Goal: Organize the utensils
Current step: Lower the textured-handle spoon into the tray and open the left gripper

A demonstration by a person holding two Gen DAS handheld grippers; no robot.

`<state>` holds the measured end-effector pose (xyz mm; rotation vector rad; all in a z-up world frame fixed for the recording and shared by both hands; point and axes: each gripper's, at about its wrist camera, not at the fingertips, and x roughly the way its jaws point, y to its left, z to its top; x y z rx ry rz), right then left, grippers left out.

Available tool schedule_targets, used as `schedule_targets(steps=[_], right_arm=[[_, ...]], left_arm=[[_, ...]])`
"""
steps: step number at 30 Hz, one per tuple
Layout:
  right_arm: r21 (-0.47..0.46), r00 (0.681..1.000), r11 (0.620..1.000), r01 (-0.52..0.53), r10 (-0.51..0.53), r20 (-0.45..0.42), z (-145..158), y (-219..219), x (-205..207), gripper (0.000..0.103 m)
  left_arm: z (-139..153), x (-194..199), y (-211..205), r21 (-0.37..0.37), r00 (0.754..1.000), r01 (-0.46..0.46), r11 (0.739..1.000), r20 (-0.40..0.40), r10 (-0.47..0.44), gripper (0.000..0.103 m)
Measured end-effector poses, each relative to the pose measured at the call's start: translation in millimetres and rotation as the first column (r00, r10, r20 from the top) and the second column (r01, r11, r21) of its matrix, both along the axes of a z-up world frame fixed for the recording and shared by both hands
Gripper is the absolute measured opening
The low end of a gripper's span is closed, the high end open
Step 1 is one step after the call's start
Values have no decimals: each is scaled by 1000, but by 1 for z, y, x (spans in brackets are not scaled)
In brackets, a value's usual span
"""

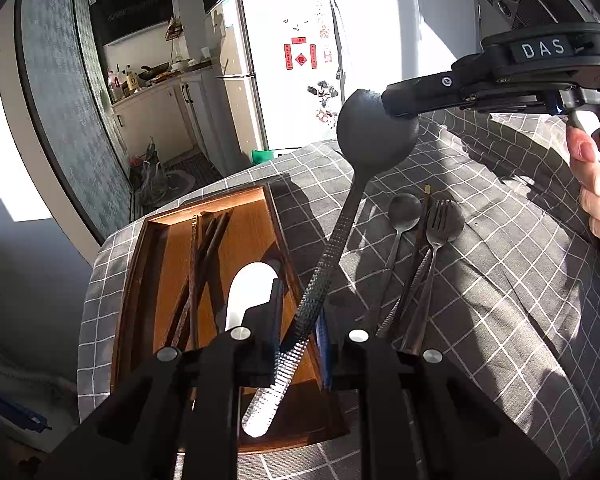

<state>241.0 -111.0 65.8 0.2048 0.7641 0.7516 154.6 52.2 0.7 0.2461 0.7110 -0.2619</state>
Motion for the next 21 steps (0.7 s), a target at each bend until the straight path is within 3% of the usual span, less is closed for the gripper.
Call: schedule_targets(steps=[5,11,18,21], right_arm=[[-14,999,999,-42,41,-19,-9,50,19,1],[-25,997,999,-48,46,-57,-31,71,32,1],[-35,994,998,-46,42,-103,-57,82,45,1],[-39,993,998,-48,43,-114,-64,88,49,1]], left_arm=[[-3,14,51,-31,992,-122,992,-26,121,21],[-20,23,68,-16,987,-152,988,-54,151,21],[-34,31,73,-20,986,-155,988,-68,153,32],[-34,28,73,-23,986,-156,987,-55,155,46]])
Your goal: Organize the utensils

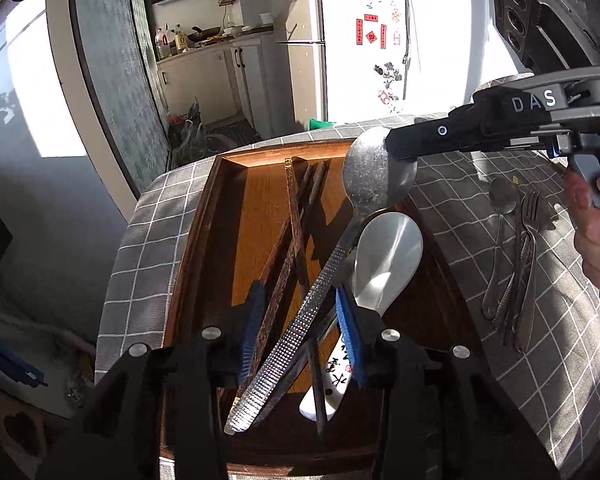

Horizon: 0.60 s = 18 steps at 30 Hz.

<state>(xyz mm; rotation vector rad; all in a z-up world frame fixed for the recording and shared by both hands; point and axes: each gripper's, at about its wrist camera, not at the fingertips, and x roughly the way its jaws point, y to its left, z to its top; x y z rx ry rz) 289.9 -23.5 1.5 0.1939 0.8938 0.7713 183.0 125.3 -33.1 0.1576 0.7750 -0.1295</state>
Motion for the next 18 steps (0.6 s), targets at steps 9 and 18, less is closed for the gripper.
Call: schedule_targets(steps=[9,18], right_arm=[[-34,999,999,39,-40,-21,-19,10,5,9],[11,995,995,97,-97,33,9,-68,-22,61]], left_arm=[[18,-19,-6,-19,998,29,999,53,-28,64],[20,-40,-50,-38,988,145,989,66,-142,68]])
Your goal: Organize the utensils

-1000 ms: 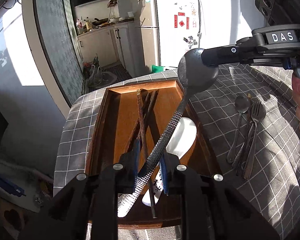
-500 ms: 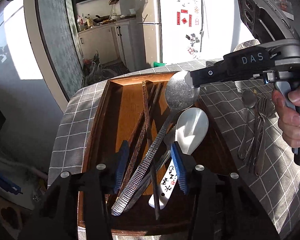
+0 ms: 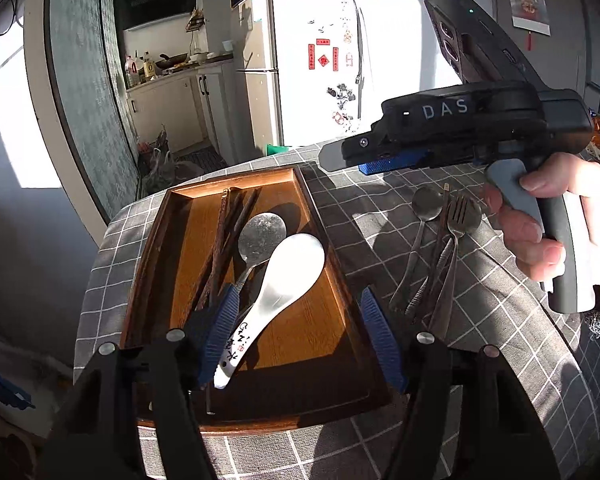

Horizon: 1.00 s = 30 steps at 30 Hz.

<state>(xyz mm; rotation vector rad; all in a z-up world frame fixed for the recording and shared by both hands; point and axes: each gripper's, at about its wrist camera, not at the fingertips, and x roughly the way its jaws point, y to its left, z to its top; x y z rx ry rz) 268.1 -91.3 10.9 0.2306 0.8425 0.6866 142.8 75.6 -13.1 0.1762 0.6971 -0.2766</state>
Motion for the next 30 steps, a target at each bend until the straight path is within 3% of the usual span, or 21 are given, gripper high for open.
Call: schedule_targets(steps=[5,11,16,20,25,30], right_arm=[[-28,998,998,63,-63,1,1,-76,-17,61],[-3,988,990,138,-138,-68,-22,-137,-25,61],[31,981,990,135,-129,-145,-41,-142,-24,59],[25,983,990,138,-134,-129,-41,-139,-22,56],[-53,982,987,152,-157,-104,-46,-134,-7,29],[-55,985,989,135,-140,-102,-56,-136,2,27]], left_arm=[[-8,-10,-40,33,995,102,994,-9,-101,68],[-26,-11,-83,55,982,183,981,-47,-181,68],[-40,-7,-110,82,974,215,973,-85,-208,68],[-44,0,-114,89,974,214,973,-96,-205,68],[-48,8,-116,86,974,204,975,-116,-194,68],[-50,10,-120,75,968,222,972,-132,-211,68]])
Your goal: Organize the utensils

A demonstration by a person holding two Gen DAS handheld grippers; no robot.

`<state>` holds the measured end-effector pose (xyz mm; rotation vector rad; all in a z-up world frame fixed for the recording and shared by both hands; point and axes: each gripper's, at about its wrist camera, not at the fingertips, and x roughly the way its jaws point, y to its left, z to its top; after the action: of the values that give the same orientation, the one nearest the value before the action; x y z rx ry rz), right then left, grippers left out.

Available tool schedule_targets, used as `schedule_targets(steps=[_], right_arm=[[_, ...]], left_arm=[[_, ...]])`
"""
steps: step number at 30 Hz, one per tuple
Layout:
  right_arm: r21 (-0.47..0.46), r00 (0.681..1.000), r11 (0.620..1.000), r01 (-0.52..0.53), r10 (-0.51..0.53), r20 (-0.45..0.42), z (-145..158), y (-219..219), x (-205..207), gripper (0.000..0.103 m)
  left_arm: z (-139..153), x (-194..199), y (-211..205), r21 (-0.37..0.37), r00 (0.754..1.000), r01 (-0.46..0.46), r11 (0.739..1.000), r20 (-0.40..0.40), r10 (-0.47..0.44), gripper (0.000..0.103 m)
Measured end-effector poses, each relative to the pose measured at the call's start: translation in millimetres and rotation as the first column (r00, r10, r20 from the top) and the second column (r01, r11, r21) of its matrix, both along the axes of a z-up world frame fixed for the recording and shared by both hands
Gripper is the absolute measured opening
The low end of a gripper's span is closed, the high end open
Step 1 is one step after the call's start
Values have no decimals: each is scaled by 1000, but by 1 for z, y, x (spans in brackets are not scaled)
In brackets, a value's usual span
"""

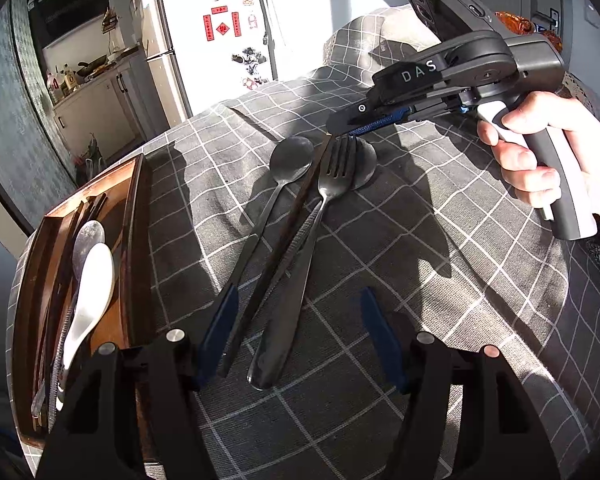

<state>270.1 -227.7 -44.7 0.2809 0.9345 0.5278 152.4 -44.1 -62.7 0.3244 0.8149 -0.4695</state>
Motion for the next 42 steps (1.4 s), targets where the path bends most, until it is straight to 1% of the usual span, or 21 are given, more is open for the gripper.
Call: schedule_targets(steps=[2,3,7,10,14,21,23,25,26,27,29,33,35,36,37,38,39,40,42], right_arm=[[2,1000,1000,-3,3,3,-3,-1,3,23],[12,1000,1000,-12,12,7,-4,-1,3,17],[6,999,1000,-16,16,33,-2,-2,2,6],[18,999,1000,-22,21,47,1,-5,0,4],[75,998,997,-28,24,58,9,-12,-4,2],[115,992,991,-63,50,114,35,-15,-21,1],[115,990,991,-70,54,130,41,-15,-26,1],[106,988,992,-73,58,143,46,-14,-30,1],[101,987,992,-75,59,148,47,-13,-31,1],[105,987,991,-77,60,151,49,-13,-32,1],[114,986,990,-83,64,156,51,-13,-34,1],[116,985,990,-86,67,161,55,-10,-37,3],[116,986,990,-84,66,150,54,-9,-38,4],[114,987,990,-86,69,146,53,-7,-38,7],[104,987,991,-84,68,145,52,-5,-39,12],[96,988,992,-82,68,140,50,-2,-39,15],[89,988,993,-81,68,136,49,1,-39,19],[86,989,993,-82,70,131,48,4,-39,22],[89,989,992,-91,79,125,46,11,-39,23]], left_arm=[[-2,4,-2,5,1000,2,1000,-15,-2,68],[-3,5,-2,5,1000,1,1000,-21,-1,68],[-4,7,-1,-14,999,1,1000,-41,-1,68],[-4,9,0,-25,999,-3,1000,-51,1,68],[-4,11,-2,-18,999,-3,1000,-43,2,68],[0,15,-8,-26,1000,-1,1000,-16,1,68],[1,18,-9,-28,1000,-7,1000,-19,6,61],[2,20,-8,-26,1000,-23,999,-20,23,44],[2,21,-7,-27,999,-31,999,-18,31,38],[4,22,-6,-28,999,-37,999,-12,37,24],[6,22,-4,-43,999,-34,999,-16,33,17],[9,16,-4,-36,1000,-28,999,6,28,16],[10,14,-3,-36,999,-34,999,23,35,11],[12,13,-2,-41,999,-40,998,25,42,6],[13,13,-1,-50,999,-45,998,20,46,7],[14,15,1,-53,998,-55,997,18,56,6],[15,16,2,-54,998,-51,997,21,52,6],[16,15,3,-58,999,-43,997,18,44,5],[17,13,5,-47,998,-57,997,31,59,5]])
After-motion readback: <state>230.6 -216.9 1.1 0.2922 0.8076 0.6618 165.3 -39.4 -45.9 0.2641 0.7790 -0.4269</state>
